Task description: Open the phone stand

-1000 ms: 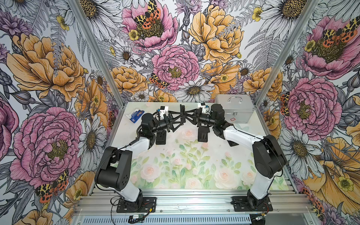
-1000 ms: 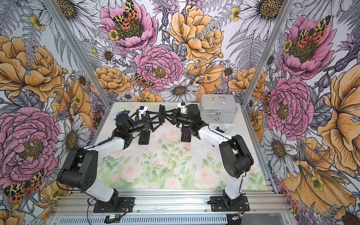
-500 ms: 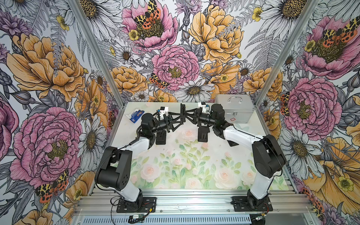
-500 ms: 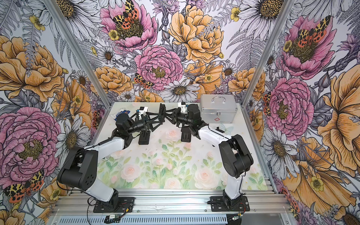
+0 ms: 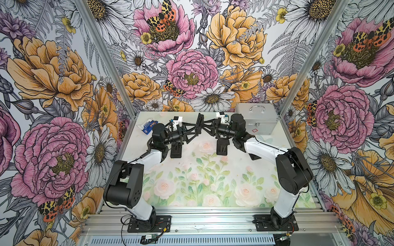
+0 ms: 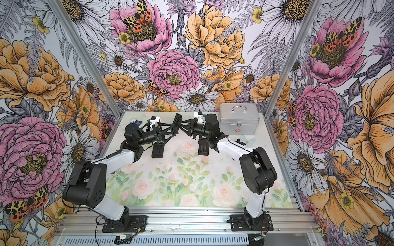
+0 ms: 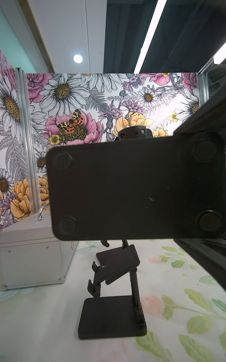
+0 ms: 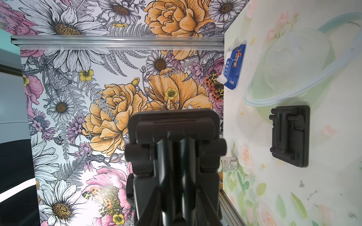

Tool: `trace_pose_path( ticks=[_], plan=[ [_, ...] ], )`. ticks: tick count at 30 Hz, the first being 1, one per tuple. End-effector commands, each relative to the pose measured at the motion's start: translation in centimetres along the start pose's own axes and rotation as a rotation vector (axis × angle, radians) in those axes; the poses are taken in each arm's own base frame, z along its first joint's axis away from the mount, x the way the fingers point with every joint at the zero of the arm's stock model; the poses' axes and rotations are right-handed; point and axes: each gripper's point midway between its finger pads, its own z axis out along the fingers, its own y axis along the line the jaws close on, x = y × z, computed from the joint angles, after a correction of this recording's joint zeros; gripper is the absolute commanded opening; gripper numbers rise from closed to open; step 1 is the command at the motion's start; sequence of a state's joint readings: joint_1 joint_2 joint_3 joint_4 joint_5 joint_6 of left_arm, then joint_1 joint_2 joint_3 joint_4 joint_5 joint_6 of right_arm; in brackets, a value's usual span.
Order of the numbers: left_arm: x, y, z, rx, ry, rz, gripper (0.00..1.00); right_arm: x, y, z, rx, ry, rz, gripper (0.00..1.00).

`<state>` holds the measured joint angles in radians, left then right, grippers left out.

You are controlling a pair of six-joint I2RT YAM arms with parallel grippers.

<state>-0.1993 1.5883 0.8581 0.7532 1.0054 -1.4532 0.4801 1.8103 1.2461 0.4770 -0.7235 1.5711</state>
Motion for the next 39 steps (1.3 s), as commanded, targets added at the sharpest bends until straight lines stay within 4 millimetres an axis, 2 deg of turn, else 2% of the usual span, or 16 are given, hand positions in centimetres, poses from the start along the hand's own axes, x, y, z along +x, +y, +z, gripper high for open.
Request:
trace_pose_path(
  ticks=[1, 14, 19, 22, 26, 32, 39],
  plan=[
    [-1.9, -0.7, -1.5, 0.018, -0.063, 0.078, 0.66, -1.5, 0.8, -1.4, -0.021, -0.046, 0.01, 0.0],
    [-2.3, -0.6, -2.2, 0.018, -0.069, 0.075, 0.66, -2.1, 0.8, -1.7, -0.023, -0.058, 0.014, 0.0],
    [-1.9, -0.8, -1.8, 0.026, -0.056, 0.074, 0.66, -1.1, 1.6, 0.0, -0.039, -0.004, 0.008, 0.01],
    [-1.9, -0.8, -1.9, 0.029, -0.06, 0.072, 0.66, -0.5, 1.8, 0.9, -0.044, 0.019, 0.007, 0.31],
    [-2.0, -0.9, -1.9, 0.032, -0.065, 0.073, 0.66, 0.5, 1.9, 1.6, -0.045, 0.047, 0.008, 0.47],
    [-2.2, -0.9, -2.0, 0.035, -0.066, 0.073, 0.66, 1.8, 1.1, 2.2, -0.016, 0.066, 0.002, 0.46],
    [-2.2, -0.9, -2.0, 0.037, -0.065, 0.067, 0.66, 2.0, 1.0, 3.1, 0.005, 0.066, -0.024, 0.36]
  ],
)
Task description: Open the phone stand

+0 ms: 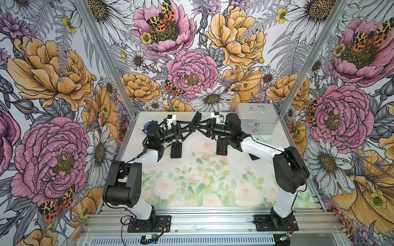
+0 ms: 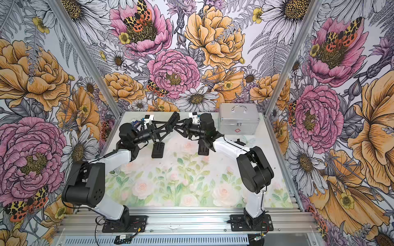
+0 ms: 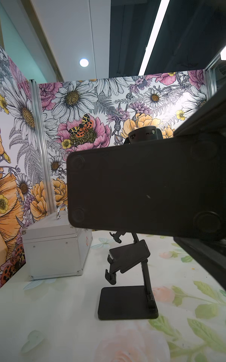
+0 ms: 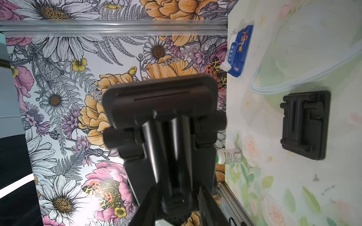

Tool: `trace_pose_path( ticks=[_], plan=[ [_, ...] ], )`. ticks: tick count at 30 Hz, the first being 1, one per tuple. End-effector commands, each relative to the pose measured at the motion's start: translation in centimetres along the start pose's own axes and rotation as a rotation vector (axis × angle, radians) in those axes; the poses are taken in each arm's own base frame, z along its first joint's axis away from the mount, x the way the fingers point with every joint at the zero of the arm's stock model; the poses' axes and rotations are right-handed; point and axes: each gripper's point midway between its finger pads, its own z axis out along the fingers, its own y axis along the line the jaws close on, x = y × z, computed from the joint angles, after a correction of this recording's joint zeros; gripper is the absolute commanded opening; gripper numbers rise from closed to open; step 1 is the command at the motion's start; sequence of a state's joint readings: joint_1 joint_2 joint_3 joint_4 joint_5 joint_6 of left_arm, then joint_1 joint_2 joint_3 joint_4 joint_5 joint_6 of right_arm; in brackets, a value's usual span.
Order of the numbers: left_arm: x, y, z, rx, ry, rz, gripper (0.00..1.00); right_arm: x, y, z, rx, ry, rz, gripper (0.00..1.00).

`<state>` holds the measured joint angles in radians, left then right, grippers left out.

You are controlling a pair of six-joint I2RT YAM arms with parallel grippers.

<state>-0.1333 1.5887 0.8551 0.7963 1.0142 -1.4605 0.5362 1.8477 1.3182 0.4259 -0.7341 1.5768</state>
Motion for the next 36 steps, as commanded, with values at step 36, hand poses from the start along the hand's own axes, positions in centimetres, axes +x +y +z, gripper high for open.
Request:
trace_pose_path(
  ticks=[36],
  plan=[
    [-3.5, 0.5, -2.8, 0.016, -0.092, 0.038, 0.66, -2.1, 1.0, -2.6, -0.001, -0.083, -0.034, 0.0]
  ],
)
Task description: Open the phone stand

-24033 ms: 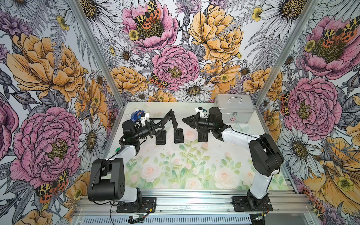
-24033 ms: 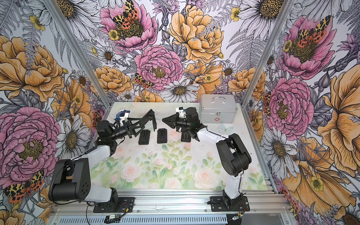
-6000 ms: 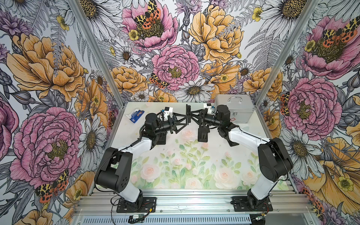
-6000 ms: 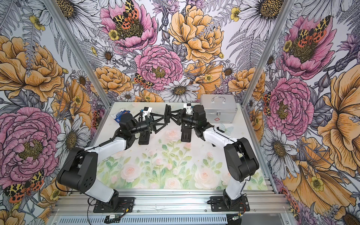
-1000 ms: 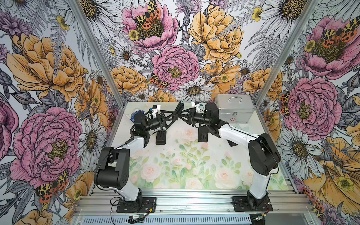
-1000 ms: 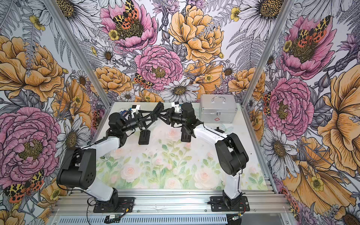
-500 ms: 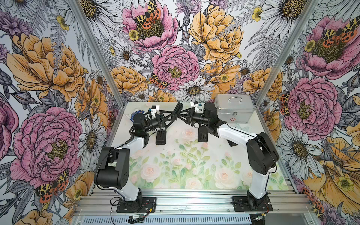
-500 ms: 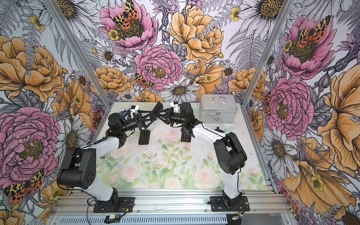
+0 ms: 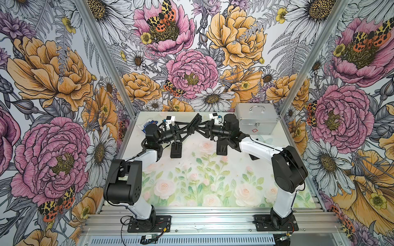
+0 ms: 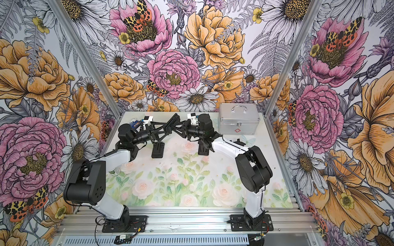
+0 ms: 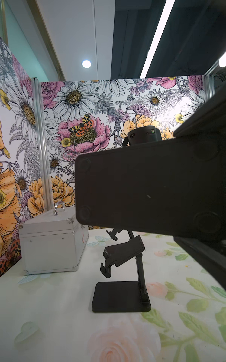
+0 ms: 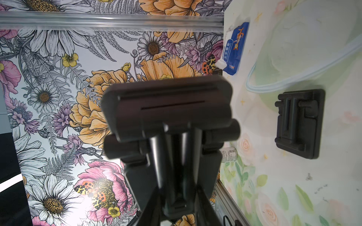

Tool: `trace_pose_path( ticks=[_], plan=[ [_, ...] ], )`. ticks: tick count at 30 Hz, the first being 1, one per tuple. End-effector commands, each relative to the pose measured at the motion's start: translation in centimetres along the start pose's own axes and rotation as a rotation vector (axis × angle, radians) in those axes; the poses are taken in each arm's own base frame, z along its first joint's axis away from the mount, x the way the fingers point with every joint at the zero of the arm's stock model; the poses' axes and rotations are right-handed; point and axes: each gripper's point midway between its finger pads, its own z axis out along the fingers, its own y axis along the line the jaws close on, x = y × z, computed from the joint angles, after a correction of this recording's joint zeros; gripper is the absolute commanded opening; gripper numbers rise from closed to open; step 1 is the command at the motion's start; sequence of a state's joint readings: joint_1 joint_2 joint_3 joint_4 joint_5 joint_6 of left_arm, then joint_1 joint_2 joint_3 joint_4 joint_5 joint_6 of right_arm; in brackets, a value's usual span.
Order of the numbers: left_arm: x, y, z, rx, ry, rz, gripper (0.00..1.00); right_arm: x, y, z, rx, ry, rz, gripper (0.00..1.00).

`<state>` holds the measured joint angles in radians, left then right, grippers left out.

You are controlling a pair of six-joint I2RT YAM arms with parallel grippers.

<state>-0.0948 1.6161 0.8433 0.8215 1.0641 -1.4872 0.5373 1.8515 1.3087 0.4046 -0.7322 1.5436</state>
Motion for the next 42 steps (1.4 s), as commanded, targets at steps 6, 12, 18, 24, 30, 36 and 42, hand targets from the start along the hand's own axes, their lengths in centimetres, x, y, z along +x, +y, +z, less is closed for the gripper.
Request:
trace_pose_path(
  ticks=[6, 12, 18, 24, 30, 36, 42],
  plan=[
    [-3.4, -0.8, -2.2, 0.028, -0.109, 0.077, 0.65, -2.5, 1.9, -3.6, -0.021, -0.096, -0.021, 0.0],
    [-4.0, -0.6, -2.9, 0.024, -0.122, 0.073, 0.65, -3.0, 2.1, -4.8, -0.02, -0.117, -0.022, 0.0],
    [-4.3, -0.5, -3.6, 0.022, -0.124, 0.073, 0.65, -3.4, 2.2, -5.7, -0.013, -0.131, -0.028, 0.0],
    [-4.2, -0.6, -3.6, 0.023, -0.121, 0.071, 0.65, -3.3, 2.0, -5.2, -0.008, -0.119, -0.025, 0.0],
    [-3.9, -0.6, -3.2, 0.025, -0.114, 0.07, 0.65, -3.1, 2.0, -4.6, 0.019, -0.109, -0.042, 0.0],
    [-3.9, -0.8, -3.2, 0.028, -0.121, 0.075, 0.64, -3.0, 2.1, -5.3, 0.218, -0.112, -0.166, 0.08],
    [-3.2, -0.8, -2.7, -0.005, -0.114, 0.089, 0.62, -3.0, 2.2, -6.4, 0.462, -0.139, -0.314, 0.43]
  ],
)
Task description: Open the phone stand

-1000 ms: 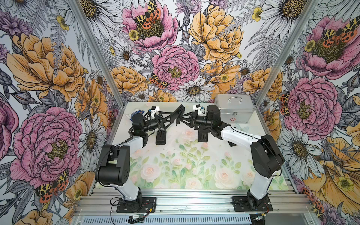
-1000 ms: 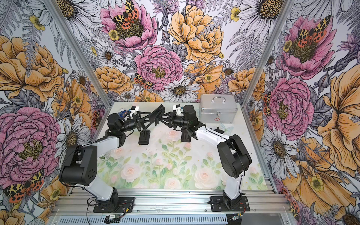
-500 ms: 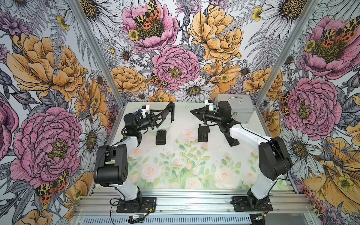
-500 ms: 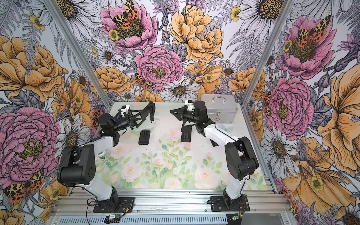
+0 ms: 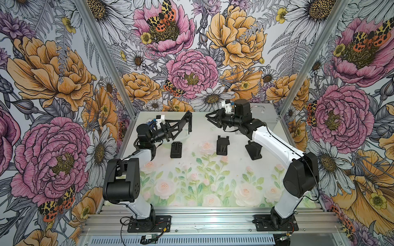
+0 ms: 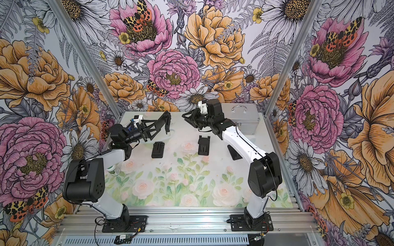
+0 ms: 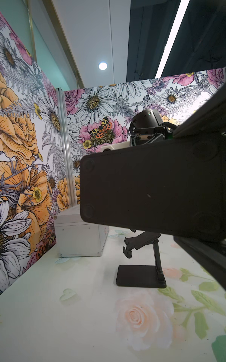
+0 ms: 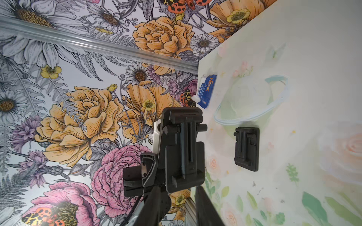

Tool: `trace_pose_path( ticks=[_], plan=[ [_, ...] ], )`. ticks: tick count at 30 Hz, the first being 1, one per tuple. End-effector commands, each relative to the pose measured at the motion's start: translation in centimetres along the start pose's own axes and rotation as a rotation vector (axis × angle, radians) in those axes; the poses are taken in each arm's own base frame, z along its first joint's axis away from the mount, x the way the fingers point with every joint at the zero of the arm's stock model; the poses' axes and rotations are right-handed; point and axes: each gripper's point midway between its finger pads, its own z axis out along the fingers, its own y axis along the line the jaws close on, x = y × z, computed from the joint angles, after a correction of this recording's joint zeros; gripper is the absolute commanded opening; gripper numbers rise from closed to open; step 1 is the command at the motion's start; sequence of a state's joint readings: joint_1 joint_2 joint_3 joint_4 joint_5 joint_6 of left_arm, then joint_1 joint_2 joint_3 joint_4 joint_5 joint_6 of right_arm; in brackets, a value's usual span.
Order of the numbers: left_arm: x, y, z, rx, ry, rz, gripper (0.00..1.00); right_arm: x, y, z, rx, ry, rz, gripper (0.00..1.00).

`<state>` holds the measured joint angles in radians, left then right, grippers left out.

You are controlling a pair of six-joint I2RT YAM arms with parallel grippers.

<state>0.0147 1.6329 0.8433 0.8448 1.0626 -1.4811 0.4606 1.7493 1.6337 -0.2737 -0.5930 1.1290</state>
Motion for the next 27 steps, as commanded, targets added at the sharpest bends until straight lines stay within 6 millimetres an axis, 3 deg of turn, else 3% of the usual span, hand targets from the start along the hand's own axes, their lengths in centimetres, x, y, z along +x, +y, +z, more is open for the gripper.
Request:
trace_pose_path(
  ticks=[1, 13, 27],
  plan=[
    [0.7, -1.2, 0.7, -0.014, 0.001, 0.084, 0.62, 1.5, -3.0, -0.5, 0.256, 0.024, -0.125, 0.44],
    [3.0, -0.4, 1.4, -0.158, 0.0, 0.143, 0.61, 3.7, -2.4, 0.5, 0.578, -0.016, -0.426, 0.44],
    [4.5, -0.2, 1.9, -0.213, 0.013, 0.176, 0.6, 5.0, -2.0, 1.3, 0.613, -0.02, -0.493, 0.4]
  ],
)
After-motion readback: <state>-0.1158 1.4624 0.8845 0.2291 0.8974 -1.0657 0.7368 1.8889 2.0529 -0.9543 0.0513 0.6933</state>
